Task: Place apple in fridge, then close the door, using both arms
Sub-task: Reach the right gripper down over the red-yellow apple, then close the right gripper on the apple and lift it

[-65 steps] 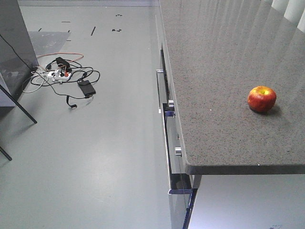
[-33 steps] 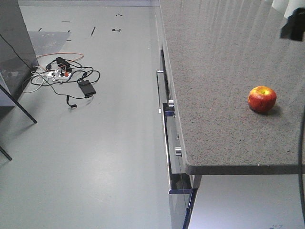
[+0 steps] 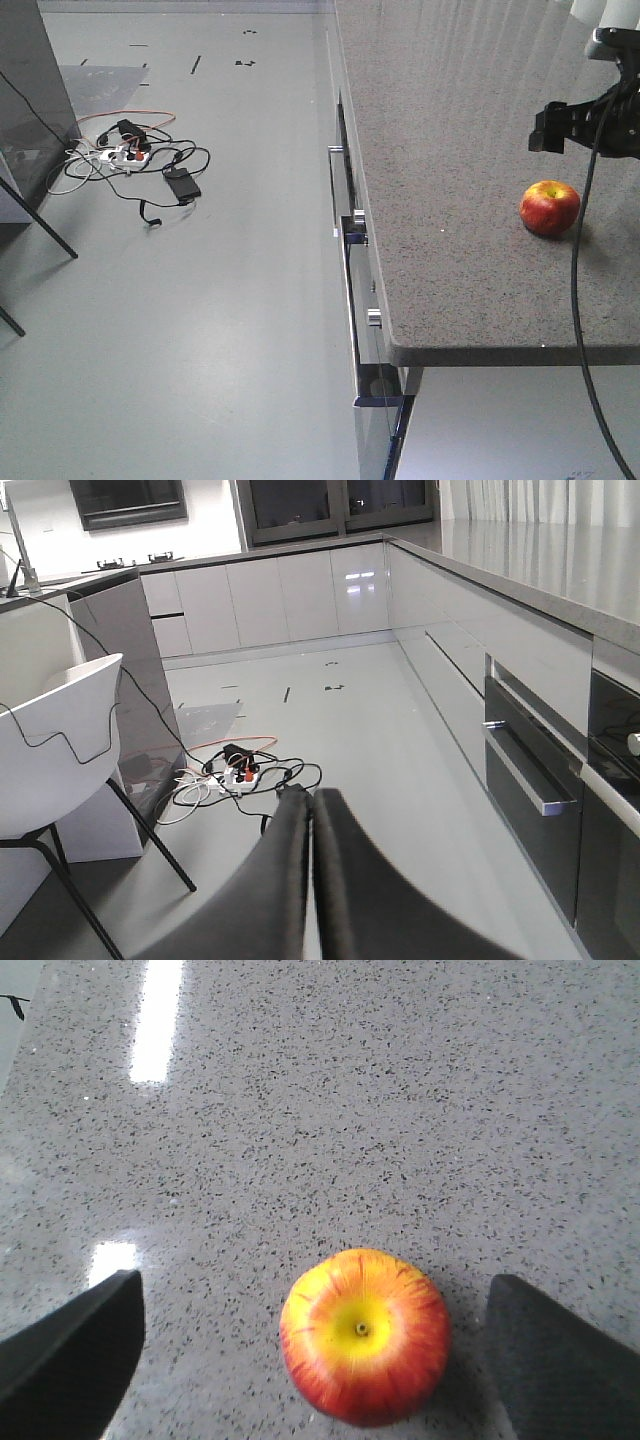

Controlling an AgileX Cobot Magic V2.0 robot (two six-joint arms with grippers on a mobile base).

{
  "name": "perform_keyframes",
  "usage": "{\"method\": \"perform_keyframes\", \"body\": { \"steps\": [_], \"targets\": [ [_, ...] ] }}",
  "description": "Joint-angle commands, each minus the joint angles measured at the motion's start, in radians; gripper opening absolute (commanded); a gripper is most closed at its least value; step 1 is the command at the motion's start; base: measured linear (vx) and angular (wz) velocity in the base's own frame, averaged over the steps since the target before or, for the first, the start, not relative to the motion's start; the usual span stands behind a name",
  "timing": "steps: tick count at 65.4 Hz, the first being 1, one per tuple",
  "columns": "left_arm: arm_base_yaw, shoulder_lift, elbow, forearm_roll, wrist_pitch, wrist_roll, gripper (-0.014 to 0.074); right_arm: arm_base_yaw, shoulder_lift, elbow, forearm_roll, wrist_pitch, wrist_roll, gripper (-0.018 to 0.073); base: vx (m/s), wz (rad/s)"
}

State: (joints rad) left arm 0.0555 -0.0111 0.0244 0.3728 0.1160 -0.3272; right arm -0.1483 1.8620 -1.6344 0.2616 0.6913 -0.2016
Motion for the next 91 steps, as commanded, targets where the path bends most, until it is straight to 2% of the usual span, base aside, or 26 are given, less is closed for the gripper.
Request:
{"method": "perform_keyframes", "body": {
  "steps": [1, 43, 69, 82, 91],
  "targets": [
    [-0.006, -0.015, -0.018, -0.006, -0.061, -0.002, -0.0007, -0.005, -0.024, -0.035, 0.013, -0.082, -0.01, 0.0651, 0.0, 0.0],
    [-0.006, -0.015, -0.018, -0.006, -0.061, -0.002, -0.0007, -0.005, 0.126, -0.035, -0.006, -0.118, -0.007, 0.0636, 0.0, 0.0],
    [-0.006, -0.015, -0.018, -0.006, -0.061, -0.002, -0.0007, -0.005, 0.165, -0.035, -0.01, -0.094, -0.007, 0.0615, 0.0, 0.0],
    [-0.006, -0.015, -0.018, -0.006, -0.061, -0.002, -0.0007, -0.005, 0.165, -0.035, -0.012, -0.091, -0.007, 0.0531, 0.0, 0.0],
    [-0.006, -0.015, -0.018, -0.006, -0.061, -0.002, -0.0007, -0.005, 0.165, -0.035, -0.02, -0.079, -0.007, 0.0403, 0.0, 0.0]
  ]
}}
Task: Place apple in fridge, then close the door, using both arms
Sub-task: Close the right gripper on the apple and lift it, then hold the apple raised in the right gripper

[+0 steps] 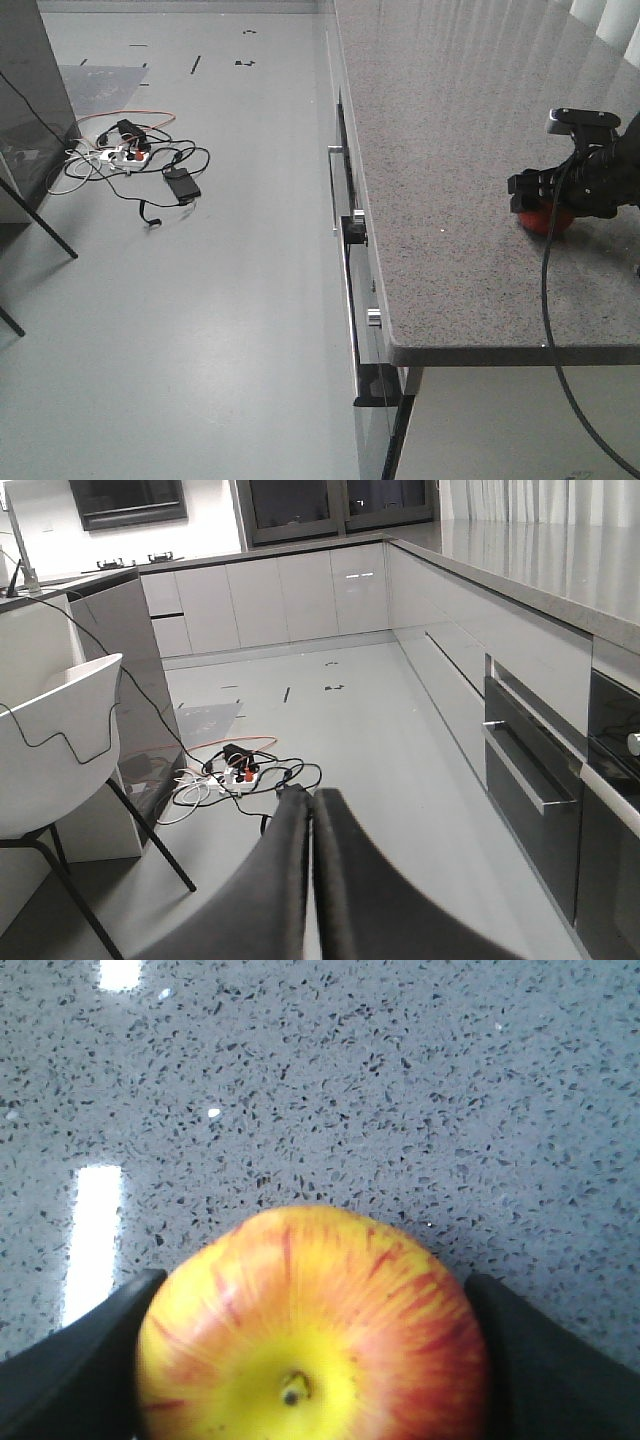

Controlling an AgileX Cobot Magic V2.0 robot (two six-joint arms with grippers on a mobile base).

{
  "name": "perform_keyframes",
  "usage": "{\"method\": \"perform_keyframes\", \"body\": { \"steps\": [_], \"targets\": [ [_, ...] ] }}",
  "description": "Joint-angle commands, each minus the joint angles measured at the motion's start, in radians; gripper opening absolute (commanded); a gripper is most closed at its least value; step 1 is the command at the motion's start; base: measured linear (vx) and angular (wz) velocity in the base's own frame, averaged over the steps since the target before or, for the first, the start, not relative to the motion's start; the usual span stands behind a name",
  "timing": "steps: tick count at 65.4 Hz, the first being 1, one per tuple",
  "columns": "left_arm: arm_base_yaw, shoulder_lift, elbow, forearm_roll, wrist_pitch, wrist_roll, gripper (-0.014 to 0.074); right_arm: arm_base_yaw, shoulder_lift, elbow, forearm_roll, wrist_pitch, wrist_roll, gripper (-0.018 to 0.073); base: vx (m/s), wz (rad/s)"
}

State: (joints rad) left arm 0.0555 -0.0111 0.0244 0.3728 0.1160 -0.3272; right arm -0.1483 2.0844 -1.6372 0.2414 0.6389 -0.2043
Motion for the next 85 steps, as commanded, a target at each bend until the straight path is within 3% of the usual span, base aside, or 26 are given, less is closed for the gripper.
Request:
{"method": "perform_keyframes", "body": {
  "steps": [1, 14, 24, 36, 44, 63, 85],
  "targets": [
    [-0.006, -0.015, -0.018, -0.006, -0.061, -0.002, -0.0007, -0.005, -0.058, -0.032, 0.0, -0.022, -0.004, 0.0388, 0.0, 0.0],
    [-0.006, -0.015, -0.018, -0.006, -0.061, -0.002, -0.0007, -0.003, -0.089, -0.032, 0.016, -0.005, -0.016, 0.0216, 0.0, 0.0],
    [-0.006, -0.015, -0.018, -0.006, -0.061, -0.002, -0.0007, -0.003, -0.19, -0.032, 0.124, -0.02, -0.123, 0.0134, 0.0, 0.0],
    [-0.006, -0.015, -0.018, -0.006, -0.061, -0.002, -0.0007, -0.003, -0.345, -0.032, 0.31, 0.039, -0.295, 0.0123, 0.0, 0.0],
    [-0.006, -0.015, -0.018, -0.006, -0.061, -0.002, -0.0007, -0.003, -0.451, -0.032, 0.397, 0.097, -0.344, 0.0123, 0.0, 0.0],
    [-0.006, -0.015, -0.018, -0.006, -0.061, -0.002, -0.0007, -0.003, -0.649, -0.032, 0.44, 0.321, -0.34, 0.0123, 0.0, 0.0],
    [-0.006, -0.015, -0.018, -0.006, -0.061, -0.002, -0.0007, -0.003, -0.721, -0.032, 0.437, 0.371, -0.34, 0.0123, 0.0, 0.0]
  ]
}}
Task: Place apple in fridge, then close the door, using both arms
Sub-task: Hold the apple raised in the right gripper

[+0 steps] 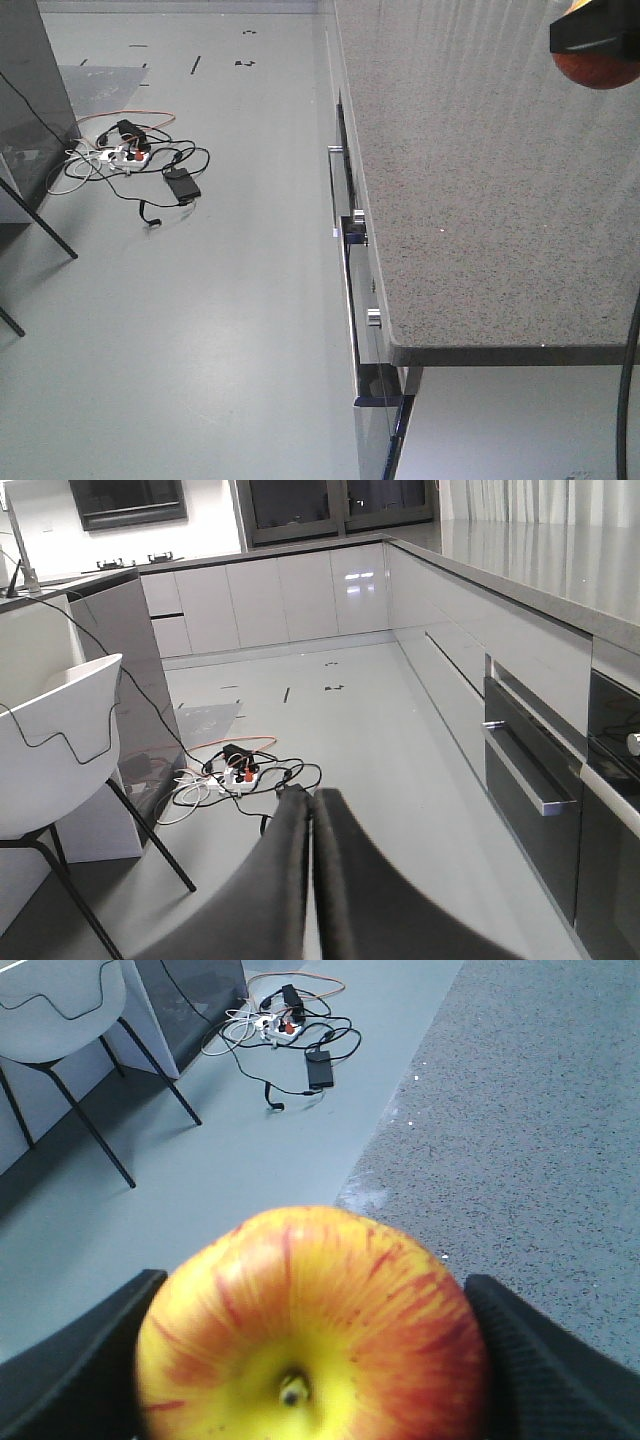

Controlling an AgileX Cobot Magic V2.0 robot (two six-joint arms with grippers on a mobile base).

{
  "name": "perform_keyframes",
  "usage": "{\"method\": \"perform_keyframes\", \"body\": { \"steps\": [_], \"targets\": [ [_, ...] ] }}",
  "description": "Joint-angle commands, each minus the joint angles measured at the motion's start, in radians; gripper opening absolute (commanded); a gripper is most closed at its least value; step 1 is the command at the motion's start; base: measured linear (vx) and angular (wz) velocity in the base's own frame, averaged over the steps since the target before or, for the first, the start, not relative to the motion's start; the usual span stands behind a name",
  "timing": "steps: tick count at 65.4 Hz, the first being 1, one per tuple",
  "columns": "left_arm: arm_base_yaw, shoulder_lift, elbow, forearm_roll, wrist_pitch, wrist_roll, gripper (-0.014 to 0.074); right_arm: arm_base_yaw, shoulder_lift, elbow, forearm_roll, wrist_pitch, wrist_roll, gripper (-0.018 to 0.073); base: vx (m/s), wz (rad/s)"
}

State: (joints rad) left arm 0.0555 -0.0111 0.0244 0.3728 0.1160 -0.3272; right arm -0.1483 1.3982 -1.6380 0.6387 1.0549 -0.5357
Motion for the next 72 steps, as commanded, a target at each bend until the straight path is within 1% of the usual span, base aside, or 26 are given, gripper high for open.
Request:
{"method": "perform_keyframes", "body": {
  "steps": [1, 72],
  "targets": [
    [-0.006, -0.015, -0.018, -0.006, -0.061, -0.002, -0.0007, -0.003, -0.034, -0.031, 0.04, -0.045, -0.008, 0.0123, 0.0, 0.0],
    [-0.006, -0.015, -0.018, -0.006, -0.061, -0.002, -0.0007, -0.003, -0.034, -0.031, 0.039, -0.045, -0.008, 0.0123, 0.0, 0.0]
  ]
}}
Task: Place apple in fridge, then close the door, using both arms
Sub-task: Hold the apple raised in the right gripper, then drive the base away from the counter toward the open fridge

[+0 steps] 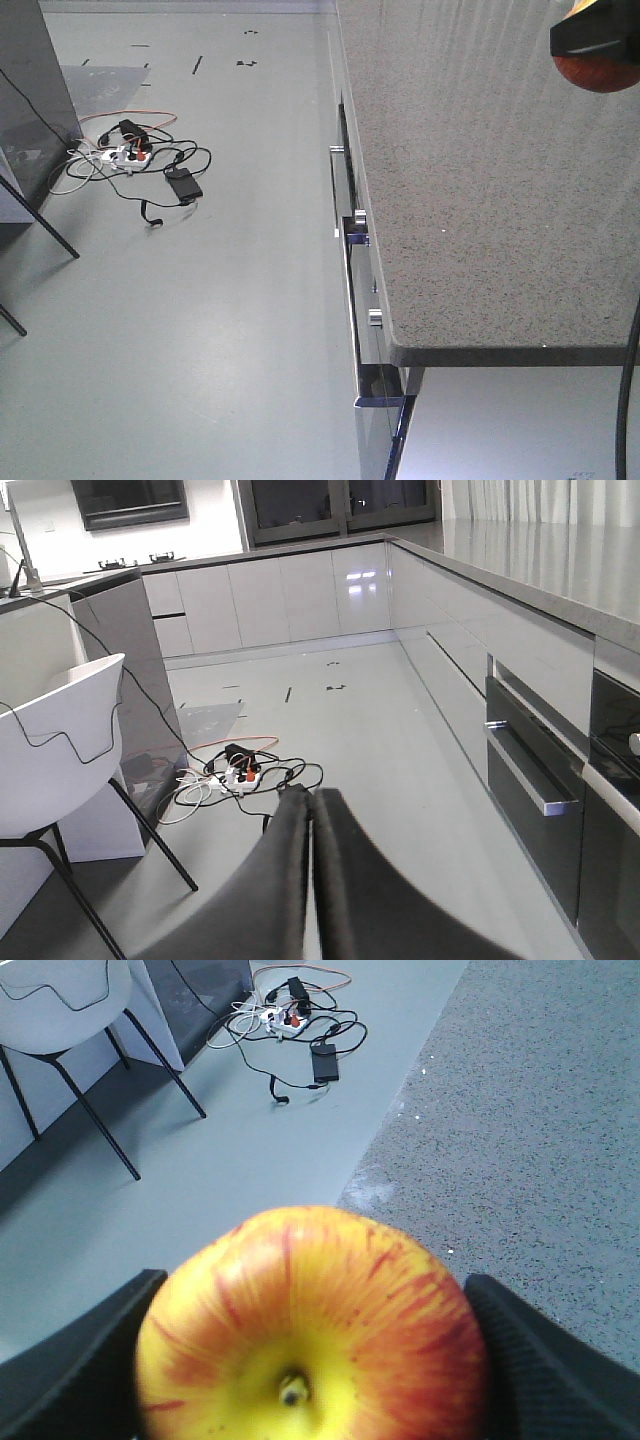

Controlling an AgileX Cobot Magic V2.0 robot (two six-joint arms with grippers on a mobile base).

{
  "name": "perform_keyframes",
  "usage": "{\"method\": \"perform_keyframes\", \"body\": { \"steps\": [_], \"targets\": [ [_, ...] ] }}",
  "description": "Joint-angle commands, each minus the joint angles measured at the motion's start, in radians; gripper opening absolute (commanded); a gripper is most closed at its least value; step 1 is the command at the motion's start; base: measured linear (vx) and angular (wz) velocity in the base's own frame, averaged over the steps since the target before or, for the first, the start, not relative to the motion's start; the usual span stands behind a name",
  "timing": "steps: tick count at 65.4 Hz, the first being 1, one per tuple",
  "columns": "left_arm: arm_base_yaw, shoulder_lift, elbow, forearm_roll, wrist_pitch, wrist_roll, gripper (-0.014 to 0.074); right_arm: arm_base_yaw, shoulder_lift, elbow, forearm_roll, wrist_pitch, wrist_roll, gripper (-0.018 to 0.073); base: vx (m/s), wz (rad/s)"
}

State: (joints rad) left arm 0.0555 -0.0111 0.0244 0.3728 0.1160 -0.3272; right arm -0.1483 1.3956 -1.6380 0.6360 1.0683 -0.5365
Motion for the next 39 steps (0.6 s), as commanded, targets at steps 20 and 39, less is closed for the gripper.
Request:
{"method": "perform_keyframes", "body": {
  "steps": [20, 39],
  "targets": [
    [-0.006, -0.015, -0.018, -0.006, -0.061, -0.002, -0.0007, -0.003, -0.032, -0.031, 0.042, -0.058, -0.007, 0.0123, -0.01, 0.07],
    [-0.006, -0.015, -0.018, -0.006, -0.061, -0.002, -0.0007, -0.003, -0.032, -0.031, 0.042, -0.058, -0.007, 0.0123, -0.03, 0.34]
  ]
}}
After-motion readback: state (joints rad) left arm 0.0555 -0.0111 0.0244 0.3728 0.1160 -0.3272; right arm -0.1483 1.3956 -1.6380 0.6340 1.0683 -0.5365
